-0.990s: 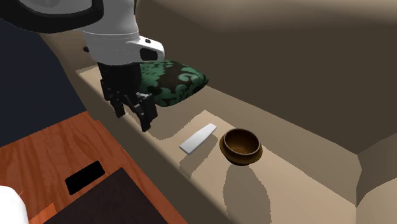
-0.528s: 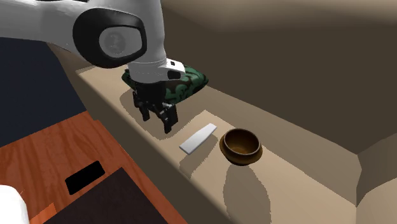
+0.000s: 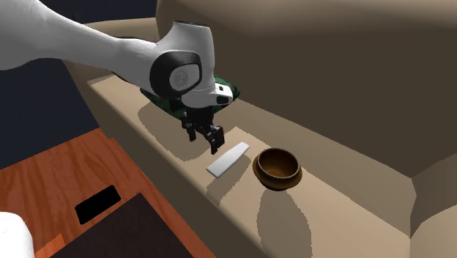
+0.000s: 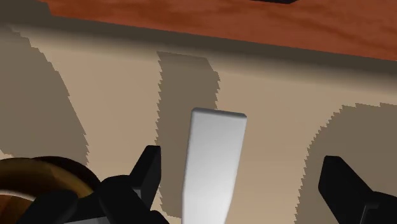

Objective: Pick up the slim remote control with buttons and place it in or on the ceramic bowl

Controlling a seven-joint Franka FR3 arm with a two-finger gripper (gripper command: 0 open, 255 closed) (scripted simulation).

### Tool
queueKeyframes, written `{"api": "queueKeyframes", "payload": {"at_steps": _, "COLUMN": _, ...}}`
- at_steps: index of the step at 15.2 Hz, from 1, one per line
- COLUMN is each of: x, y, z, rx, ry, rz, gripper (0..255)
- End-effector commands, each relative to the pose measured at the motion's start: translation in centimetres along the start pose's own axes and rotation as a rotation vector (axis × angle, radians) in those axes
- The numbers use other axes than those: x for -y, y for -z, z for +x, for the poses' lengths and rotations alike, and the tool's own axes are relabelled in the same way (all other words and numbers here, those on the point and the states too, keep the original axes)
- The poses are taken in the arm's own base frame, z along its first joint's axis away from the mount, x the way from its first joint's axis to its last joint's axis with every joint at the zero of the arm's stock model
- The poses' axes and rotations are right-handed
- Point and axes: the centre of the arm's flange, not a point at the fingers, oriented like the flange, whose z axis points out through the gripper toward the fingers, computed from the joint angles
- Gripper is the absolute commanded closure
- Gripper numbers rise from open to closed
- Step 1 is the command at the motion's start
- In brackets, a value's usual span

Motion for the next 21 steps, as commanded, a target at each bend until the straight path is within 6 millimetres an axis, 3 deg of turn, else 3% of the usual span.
{"api": "queueKeyframes", "payload": {"at_steps": 1, "x": -0.1, "y": -2.4, "z": 1.9, "rx": -0.008, "ry": -0.015, "rz": -0.004, "gripper": 0}}
{"api": "queueKeyframes", "payload": {"at_steps": 12, "x": -1.2, "y": -11.1, "z": 12.1, "rx": -0.046, "ry": -0.093, "rz": -0.026, "gripper": 0}}
{"api": "queueKeyframes", "payload": {"at_steps": 21, "x": -1.3, "y": -15.1, "z": 12.3, "rx": -0.046, "ry": -0.093, "rz": -0.026, "gripper": 0}}
